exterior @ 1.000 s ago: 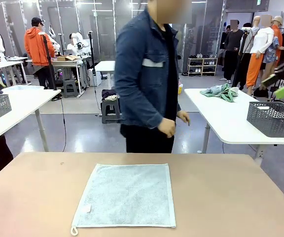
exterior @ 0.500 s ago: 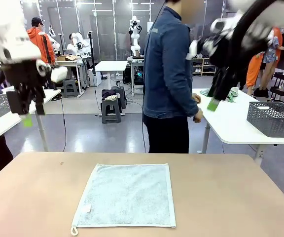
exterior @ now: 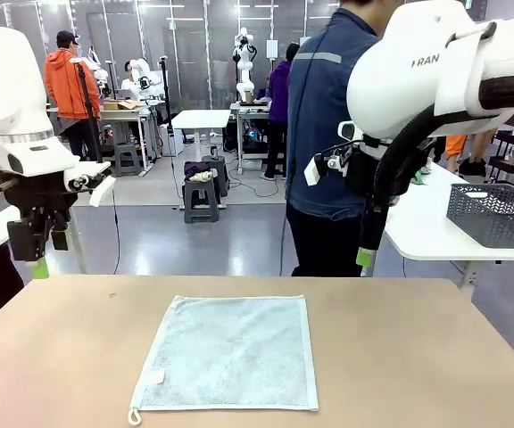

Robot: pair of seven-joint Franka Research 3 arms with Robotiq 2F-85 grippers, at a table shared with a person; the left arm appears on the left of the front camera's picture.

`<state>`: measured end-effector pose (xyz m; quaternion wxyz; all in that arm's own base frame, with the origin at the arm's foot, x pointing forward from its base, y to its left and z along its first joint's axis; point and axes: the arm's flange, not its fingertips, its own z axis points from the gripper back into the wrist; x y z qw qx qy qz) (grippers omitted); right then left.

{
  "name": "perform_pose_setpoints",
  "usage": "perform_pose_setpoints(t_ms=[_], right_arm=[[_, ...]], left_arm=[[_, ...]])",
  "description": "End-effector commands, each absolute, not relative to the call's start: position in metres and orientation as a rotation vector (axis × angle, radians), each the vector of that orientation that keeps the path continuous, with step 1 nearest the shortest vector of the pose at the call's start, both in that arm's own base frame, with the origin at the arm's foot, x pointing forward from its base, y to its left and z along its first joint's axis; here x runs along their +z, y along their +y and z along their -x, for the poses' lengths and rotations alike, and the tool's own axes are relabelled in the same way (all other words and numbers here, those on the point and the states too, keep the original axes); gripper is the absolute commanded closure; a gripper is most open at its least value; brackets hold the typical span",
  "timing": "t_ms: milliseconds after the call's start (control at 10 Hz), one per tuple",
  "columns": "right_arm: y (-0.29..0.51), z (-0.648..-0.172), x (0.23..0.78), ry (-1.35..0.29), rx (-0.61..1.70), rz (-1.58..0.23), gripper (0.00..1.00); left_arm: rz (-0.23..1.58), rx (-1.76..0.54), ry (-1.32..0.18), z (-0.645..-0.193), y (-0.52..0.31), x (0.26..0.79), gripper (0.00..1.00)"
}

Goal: Fold the towels and place them in the basket.
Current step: When a person lays out a Towel with hook on the table, fold it in half twice.

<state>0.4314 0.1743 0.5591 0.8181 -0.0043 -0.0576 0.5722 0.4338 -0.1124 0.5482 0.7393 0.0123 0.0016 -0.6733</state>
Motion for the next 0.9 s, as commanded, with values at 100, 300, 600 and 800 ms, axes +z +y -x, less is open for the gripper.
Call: perform_pose_setpoints(t_ms=[100, 300, 600, 800], right_arm=[[0.172, -0.43, 0.565, -0.134, 1.202, 0.017, 0.0], [0.172, -0.43, 0.565, -0.134, 1.202, 0.017, 0.0], [0.178, -0.416, 0.553, -0.195, 1.256, 0.101, 0.0], [0.191, -0.384, 0.521, -0.187, 1.317, 0.077, 0.0]], left_arm=[[-0.016, -1.477, 0.008, -0.436, -0.117, 0.553, 0.0], [-0.016, -1.477, 0.008, -0.436, -0.117, 0.553, 0.0], [0.037, -1.535, -0.07, -0.412, -0.119, 0.532, 0.0], [0.141, -1.635, -0.136, -0.365, -0.124, 0.51, 0.0]])
